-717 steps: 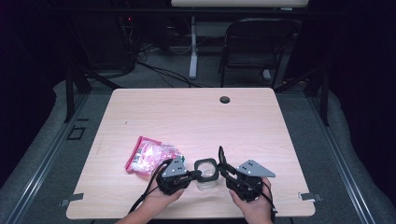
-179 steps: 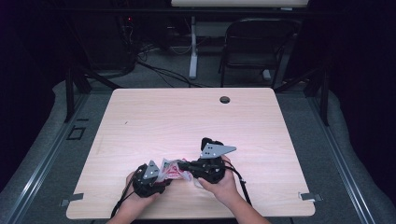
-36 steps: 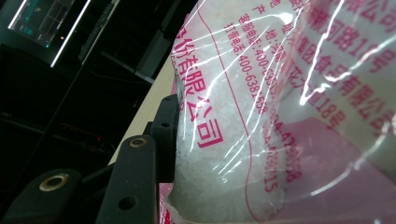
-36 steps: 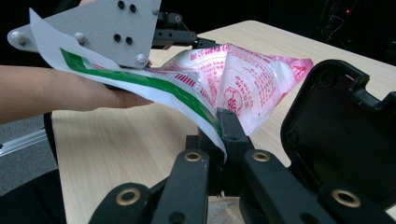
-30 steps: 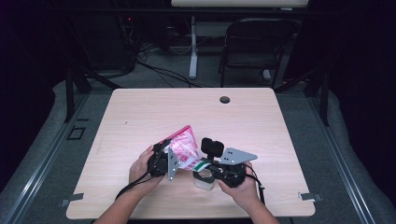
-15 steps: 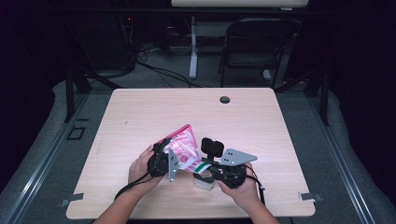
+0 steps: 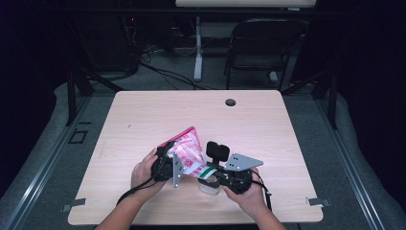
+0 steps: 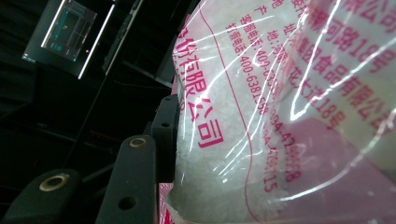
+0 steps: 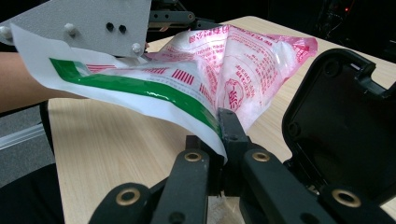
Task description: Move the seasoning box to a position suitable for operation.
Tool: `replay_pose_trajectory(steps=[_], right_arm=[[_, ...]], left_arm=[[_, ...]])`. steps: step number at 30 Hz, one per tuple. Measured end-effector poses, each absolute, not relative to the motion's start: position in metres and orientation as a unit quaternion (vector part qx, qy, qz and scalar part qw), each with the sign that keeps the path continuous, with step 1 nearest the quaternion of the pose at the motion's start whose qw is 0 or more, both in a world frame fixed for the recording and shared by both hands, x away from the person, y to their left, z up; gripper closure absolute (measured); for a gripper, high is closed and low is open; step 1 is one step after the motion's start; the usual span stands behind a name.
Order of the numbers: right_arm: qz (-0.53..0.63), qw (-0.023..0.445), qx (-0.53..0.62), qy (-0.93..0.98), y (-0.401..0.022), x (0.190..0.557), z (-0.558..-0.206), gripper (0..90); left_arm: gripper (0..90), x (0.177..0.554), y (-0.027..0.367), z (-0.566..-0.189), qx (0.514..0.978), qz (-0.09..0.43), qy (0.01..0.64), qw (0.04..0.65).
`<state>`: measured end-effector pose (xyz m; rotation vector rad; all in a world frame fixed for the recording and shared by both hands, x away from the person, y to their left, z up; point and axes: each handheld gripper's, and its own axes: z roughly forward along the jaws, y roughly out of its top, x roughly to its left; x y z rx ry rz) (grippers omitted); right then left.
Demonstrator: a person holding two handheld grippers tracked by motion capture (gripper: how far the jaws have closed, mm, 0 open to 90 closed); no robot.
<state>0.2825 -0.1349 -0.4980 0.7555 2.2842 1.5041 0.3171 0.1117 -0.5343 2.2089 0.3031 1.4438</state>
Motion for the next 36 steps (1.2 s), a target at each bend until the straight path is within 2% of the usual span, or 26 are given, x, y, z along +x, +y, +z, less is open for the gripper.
replay_pose_trajectory(steps=[36], right_arm=[[0.518,0.153,0.260,0.800,-0.1348,0.2814,-0.5013,89.8]], left_arm=[[61.3,0.3137,0.1114,-0.5337,0.791,0.561,0.094,0.226]])
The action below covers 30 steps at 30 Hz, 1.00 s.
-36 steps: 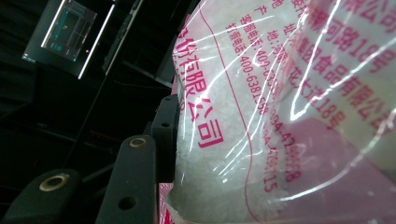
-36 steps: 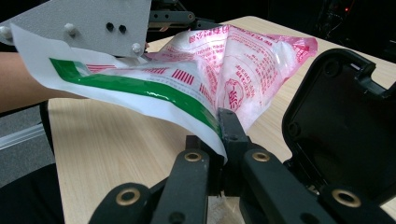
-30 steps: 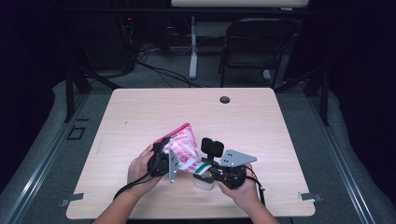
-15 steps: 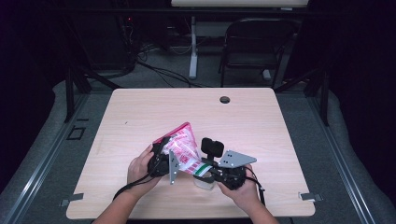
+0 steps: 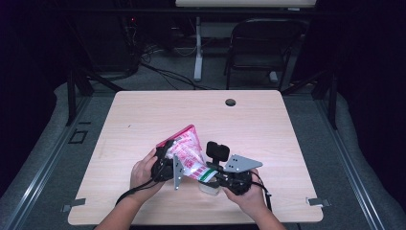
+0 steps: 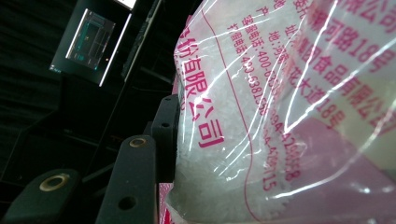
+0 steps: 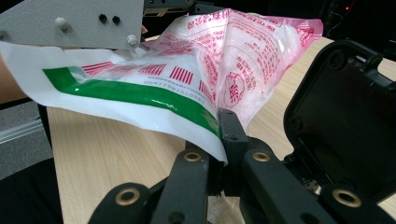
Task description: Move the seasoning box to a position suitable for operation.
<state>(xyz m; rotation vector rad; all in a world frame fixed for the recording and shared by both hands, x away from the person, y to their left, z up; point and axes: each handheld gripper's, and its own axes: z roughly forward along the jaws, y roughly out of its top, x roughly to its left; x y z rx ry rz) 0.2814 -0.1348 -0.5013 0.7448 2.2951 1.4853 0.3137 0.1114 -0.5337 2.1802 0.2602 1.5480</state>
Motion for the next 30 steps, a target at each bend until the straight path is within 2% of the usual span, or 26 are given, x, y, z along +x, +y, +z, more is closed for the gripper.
replay_pose_trajectory(steps=[30], right_arm=[[0.514,0.155,0.264,0.802,-0.1368,0.2792,-0.5048,89.8]], left_arm=[[61.4,0.3115,0.1086,-0.5314,0.782,0.578,0.080,0.219]])
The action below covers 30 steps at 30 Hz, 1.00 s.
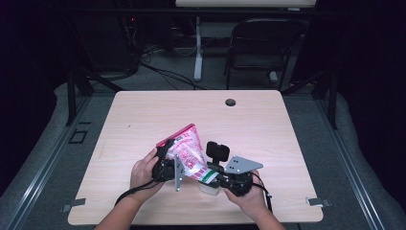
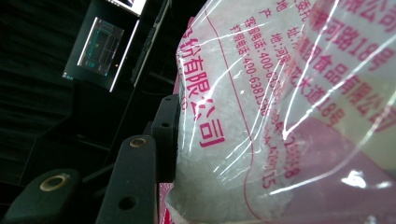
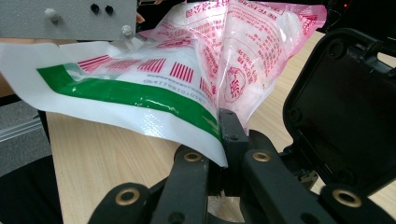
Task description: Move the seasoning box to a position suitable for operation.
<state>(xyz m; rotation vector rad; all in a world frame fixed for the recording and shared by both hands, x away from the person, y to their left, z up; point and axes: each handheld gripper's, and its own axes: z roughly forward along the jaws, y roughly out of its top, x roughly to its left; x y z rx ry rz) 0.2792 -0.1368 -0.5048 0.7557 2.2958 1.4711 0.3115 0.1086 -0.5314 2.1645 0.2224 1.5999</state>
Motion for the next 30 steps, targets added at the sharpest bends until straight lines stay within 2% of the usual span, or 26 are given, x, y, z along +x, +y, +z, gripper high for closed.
replay_pose_trajectory(steps=[30], right_arm=[[0.508,0.155,0.267,0.804,-0.1388,0.2773,-0.5078,89.5]], left_arm=[[61.4,0.3089,0.1051,-0.5261,0.772,0.603,0.051,0.191]])
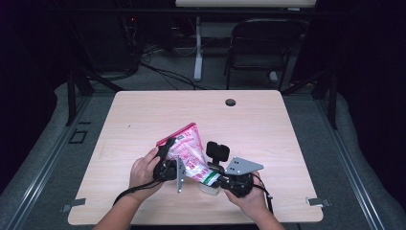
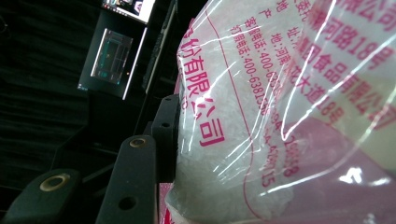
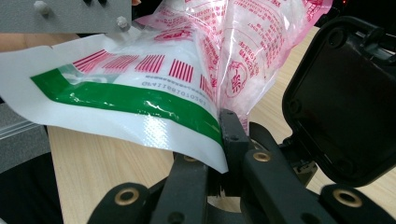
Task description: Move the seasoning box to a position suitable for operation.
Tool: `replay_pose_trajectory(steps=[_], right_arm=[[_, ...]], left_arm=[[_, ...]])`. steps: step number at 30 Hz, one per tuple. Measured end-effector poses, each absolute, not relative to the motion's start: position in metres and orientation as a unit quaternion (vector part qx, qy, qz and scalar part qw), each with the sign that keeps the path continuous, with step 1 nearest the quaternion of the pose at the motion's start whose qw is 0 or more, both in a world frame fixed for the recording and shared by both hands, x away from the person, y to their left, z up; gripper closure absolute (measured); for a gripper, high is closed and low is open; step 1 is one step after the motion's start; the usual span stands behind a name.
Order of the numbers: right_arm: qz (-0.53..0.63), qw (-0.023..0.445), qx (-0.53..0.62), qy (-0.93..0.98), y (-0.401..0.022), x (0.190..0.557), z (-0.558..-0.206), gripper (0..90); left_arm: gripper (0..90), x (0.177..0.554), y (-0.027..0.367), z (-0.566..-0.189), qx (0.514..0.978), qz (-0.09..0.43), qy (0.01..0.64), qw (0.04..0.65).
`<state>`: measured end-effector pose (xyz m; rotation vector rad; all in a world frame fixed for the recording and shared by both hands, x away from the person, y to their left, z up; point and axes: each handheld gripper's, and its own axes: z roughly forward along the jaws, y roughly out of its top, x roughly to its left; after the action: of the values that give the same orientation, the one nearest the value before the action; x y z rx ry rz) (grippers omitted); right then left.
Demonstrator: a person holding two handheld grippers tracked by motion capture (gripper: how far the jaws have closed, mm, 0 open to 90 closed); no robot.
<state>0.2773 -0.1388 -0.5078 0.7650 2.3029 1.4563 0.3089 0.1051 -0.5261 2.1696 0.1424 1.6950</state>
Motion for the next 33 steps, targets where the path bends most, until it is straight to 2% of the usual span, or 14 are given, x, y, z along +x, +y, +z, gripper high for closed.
replay_pose_trajectory(steps=[33], right_arm=[[0.502,0.151,0.268,0.809,-0.1400,0.2767,-0.5112,89.3]], left_arm=[[61.5,0.3031,0.1018,-0.5201,0.755,0.631,0.030,0.178]])
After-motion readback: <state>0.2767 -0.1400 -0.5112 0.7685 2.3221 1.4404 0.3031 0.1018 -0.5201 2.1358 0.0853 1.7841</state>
